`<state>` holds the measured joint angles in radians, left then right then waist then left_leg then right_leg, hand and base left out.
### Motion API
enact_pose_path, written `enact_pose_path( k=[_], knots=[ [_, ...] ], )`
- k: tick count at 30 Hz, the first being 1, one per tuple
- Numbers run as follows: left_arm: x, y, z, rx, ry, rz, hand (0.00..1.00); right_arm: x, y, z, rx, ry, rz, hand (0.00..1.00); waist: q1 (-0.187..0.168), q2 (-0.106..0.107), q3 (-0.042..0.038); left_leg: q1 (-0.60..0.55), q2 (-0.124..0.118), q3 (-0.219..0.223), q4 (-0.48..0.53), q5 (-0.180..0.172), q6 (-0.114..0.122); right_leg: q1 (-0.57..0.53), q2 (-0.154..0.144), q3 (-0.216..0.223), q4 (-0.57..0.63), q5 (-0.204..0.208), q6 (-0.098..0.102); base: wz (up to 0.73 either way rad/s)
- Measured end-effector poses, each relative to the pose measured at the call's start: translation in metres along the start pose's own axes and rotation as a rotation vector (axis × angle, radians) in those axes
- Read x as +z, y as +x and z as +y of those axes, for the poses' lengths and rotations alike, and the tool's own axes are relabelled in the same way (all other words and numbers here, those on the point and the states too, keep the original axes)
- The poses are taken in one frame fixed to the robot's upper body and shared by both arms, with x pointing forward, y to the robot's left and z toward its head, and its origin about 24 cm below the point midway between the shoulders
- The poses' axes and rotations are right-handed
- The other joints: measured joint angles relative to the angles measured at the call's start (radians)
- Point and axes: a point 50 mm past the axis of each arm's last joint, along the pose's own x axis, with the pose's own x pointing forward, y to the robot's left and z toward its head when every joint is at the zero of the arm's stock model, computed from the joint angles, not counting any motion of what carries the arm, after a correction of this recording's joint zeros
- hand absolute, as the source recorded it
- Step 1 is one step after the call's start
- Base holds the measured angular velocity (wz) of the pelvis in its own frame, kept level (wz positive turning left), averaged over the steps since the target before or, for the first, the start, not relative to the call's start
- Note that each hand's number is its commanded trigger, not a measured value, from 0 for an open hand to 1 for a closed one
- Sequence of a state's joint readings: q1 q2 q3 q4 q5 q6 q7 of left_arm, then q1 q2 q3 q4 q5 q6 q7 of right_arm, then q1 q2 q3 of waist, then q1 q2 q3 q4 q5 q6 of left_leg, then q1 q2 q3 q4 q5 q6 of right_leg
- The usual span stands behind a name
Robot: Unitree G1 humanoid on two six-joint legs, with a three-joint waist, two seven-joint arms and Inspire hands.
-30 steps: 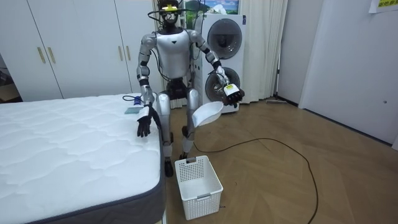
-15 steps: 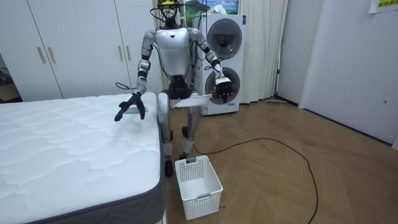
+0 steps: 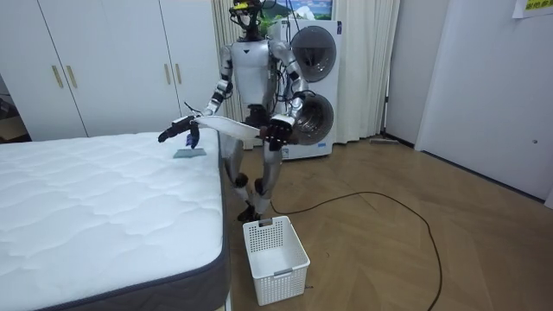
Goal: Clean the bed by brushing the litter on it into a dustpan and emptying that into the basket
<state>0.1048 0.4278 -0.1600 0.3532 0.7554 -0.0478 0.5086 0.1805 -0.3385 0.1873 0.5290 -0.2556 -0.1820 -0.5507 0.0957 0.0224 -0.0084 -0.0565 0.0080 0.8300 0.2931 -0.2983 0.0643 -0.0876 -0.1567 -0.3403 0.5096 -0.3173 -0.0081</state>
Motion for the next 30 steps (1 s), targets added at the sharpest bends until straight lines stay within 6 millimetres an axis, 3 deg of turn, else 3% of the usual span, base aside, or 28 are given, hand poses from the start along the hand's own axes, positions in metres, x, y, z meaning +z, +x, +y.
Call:
enact_pose_path(
  k=[1,2,3,5,6,7,9,11,13,14,15,16,17,18,19,21,22,24,26,27,29,30],
  knots=[
    [0.0,0.0,-0.002,-0.004,-0.022,0.018,1.0,0.002,0.001,0.001,0.003,0.002,-0.005,0.0,0.006,0.0,0.0018,-0.015,-0.005,-0.065,0.021,-0.002,-0.003,0.006,-0.002,-0.005,-0.03,-0.005,0.006,-1.39],
    [0.0,-0.002,-0.006,-0.025,-0.052,0.057,1.0,0.004,0.001,0.004,0.018,0.002,-0.012,0.0,0.015,0.01,0.0041,-0.032,-0.025,-0.198,0.04,-0.002,-0.003,0.019,-0.003,-0.01,-0.064,-0.002,0.023,-1.16],
    [-0.002,-0.004,-0.008,-0.05,-0.067,0.082,1.0,0.004,-0.003,0.011,0.043,0.007,-0.01,0.0,0.006,0.013,0.0025,-0.034,-0.037,-0.272,0.041,0.001,-0.005,0.031,0.001,-0.012,-0.085,0.012,0.046,-0.89],
    [-0.004,-0.006,-0.01,-0.076,-0.074,0.096,1.0,0.003,-0.008,0.017,0.07,0.023,0.006,0.0,-0.028,0.008,0.0033,-0.029,-0.039,-0.316,0.038,0.008,-0.017,0.047,0.01,-0.021,-0.116,0.018,0.042,-0.35],
    [-0.005,-0.008,-0.013,-0.094,-0.084,0.104,1.0,0.003,-0.008,0.018,0.075,0.024,0.004,0.0,-0.045,0.003,0.0058,-0.027,-0.04,-0.334,0.033,0.021,-0.039,0.051,0.01,-0.021,-0.135,0.02,0.039,-0.44],
    [-0.005,-0.009,-0.014,-0.103,-0.088,0.108,1.0,0.004,-0.007,0.017,0.074,0.021,-0.001,0.0,-0.057,0.001,0.0065,-0.026,-0.04,-0.35,0.033,0.026,-0.046,0.054,0.01,-0.021,-0.144,0.025,0.033,-0.74],
    [-0.009,-0.014,-0.022,-0.148,-0.103,0.14,1.0,0.008,-0.006,0.017,0.082,0.018,-0.037,0.0,-0.071,0.011,0.0135,-0.016,-0.033,-0.371,0.027,0.042,-0.032,0.071,0.028,-0.014,-0.184,0.047,0.042,-0.69],
    [-0.008,-0.015,-0.025,-0.17,-0.108,0.145,1.0,0.008,-0.007,0.017,0.084,0.011,-0.045,0.0,-0.104,0.014,0.0149,-0.004,-0.03,-0.373,0.005,0.043,-0.03,0.073,0.049,0.009,-0.204,0.049,0.041,-0.36],
    [-0.007,-0.02,-0.028,-0.19,-0.12,0.15,1.0,0.007,-0.005,0.014,0.083,0.011,-0.04,0.0,-0.11,0.016,0.0143,0.007,-0.034,-0.379,-0.006,0.05,-0.039,0.063,0.056,0.051,-0.204,0.055,0.031,-0.58],
    [-0.008,-0.025,-0.032,-0.212,-0.125,0.157,1.0,0.007,-0.005,0.014,0.085,0.016,-0.036,0.0,-0.109,0.014,0.0132,0.016,-0.046,-0.416,0.002,0.063,-0.061,0.058,0.052,0.081,-0.203,0.065,0.014,-0.97],
    [-0.006,-0.029,-0.036,-0.229,-0.128,0.154,1.0,0.007,-0.005,0.015,0.089,0.016,-0.036,0.0,-0.098,0.011,0.0133,0.016,-0.07,-0.526,0.019,0.066,-0.065,0.046,0.052,0.122,-0.19,0.081,-0.001,-1.18],
    [-0.006,-0.03,-0.037,-0.235,-0.13,0.154,1.0,0.007,-0.005,0.015,0.095,0.018,-0.037,0.0,-0.08,0.013,0.0123,0.018,-0.081,-0.568,0.018,0.067,-0.062,0.032,0.055,0.144,-0.178,0.085,-0.003,-1.42],
    [-0.006,-0.031,-0.037,-0.236,-0.13,0.156,1.0,0.01,-0.005,0.019,0.111,0.025,-0.046,0.0,-0.059,0.013,0.0118,0.019,-0.096,-0.63,0.013,0.069,-0.051,0.014,0.072,0.192,-0.165,0.093,0.0,-1.2],
    [-0.005,-0.031,-0.037,-0.236,-0.135,0.157,1.0,0.012,-0.006,0.021,0.13,0.028,-0.055,0.0,-0.063,0.013,0.0119,0.031,-0.102,-0.66,-0.007,0.066,-0.047,0.011,0.089,0.222,-0.173,0.1,0.001,-0.93],
    [-0.004,-0.031,-0.038,-0.235,-0.14,0.157,1.0,0.012,-0.006,0.021,0.136,0.028,-0.056,0.0,-0.064,0.011,0.0105,0.039,-0.104,-0.659,-0.026,0.069,-0.041,0.008,0.094,0.234,-0.175,0.108,0.006,-0.57],
    [0.0,-0.033,-0.042,-0.239,-0.165,0.158,1.0,0.011,-0.007,0.021,0.139,0.026,-0.054,0.0,-0.066,0.004,0.0074,0.079,-0.099,-0.608,-0.09,0.092,-0.002,-0.005,0.111,0.289,-0.163,0.147,0.02,-0.64],
    [0.001,-0.035,-0.043,-0.243,-0.172,0.158,1.0,0.011,-0.007,0.021,0.14,0.026,-0.054,0.0,-0.066,0.005,0.0064,0.09,-0.096,-0.599,-0.102,0.096,0.008,-0.004,0.12,0.303,-0.165,0.15,0.016,-0.75],
    [0.003,-0.039,-0.045,-0.249,-0.188,0.139,1.0,0.011,-0.007,0.022,0.152,0.023,-0.055,0.0,-0.071,0.006,0.0064,0.105,-0.078,-0.578,-0.116,0.104,0.068,-0.007,0.153,0.341,-0.167,0.153,0.0,-0.6],
    [0.004,-0.039,-0.045,-0.249,-0.195,0.133,0.99,0.012,-0.006,0.021,0.16,0.011,-0.065,0.0,-0.082,0.002,0.0046,0.103,-0.069,-0.568,-0.115,0.103,0.068,-0.018,0.167,0.358,-0.167,0.155,-0.01,-0.37],
    [0.006,-0.039,-0.046,-0.249,-0.201,0.131,0.85,0.013,-0.006,0.02,0.158,0.01,-0.072,0.0,-0.095,0.004,0.0056,0.104,-0.064,-0.563,-0.115,0.101,0.064,-0.019,0.173,0.364,-0.169,0.155,-0.015,-0.28],
    [0.008,-0.039,-0.046,-0.246,-0.222,0.129,0.16,0.014,-0.006,0.02,0.157,0.008,-0.072,0.0,-0.104,0.006,0.0051,0.105,-0.057,-0.556,-0.115,0.097,0.055,-0.019,0.182,0.372,-0.176,0.156,-0.024,-0.22],
    [0.009,-0.039,-0.046,-0.244,-0.233,0.123,0.0,0.014,-0.005,0.02,0.156,0.008,-0.072,0.0,-0.115,0.006,0.0051,0.105,-0.055,-0.556,-0.115,0.095,0.052,-0.02,0.188,0.379,-0.178,0.155,-0.028,-0.2]
  ],
)
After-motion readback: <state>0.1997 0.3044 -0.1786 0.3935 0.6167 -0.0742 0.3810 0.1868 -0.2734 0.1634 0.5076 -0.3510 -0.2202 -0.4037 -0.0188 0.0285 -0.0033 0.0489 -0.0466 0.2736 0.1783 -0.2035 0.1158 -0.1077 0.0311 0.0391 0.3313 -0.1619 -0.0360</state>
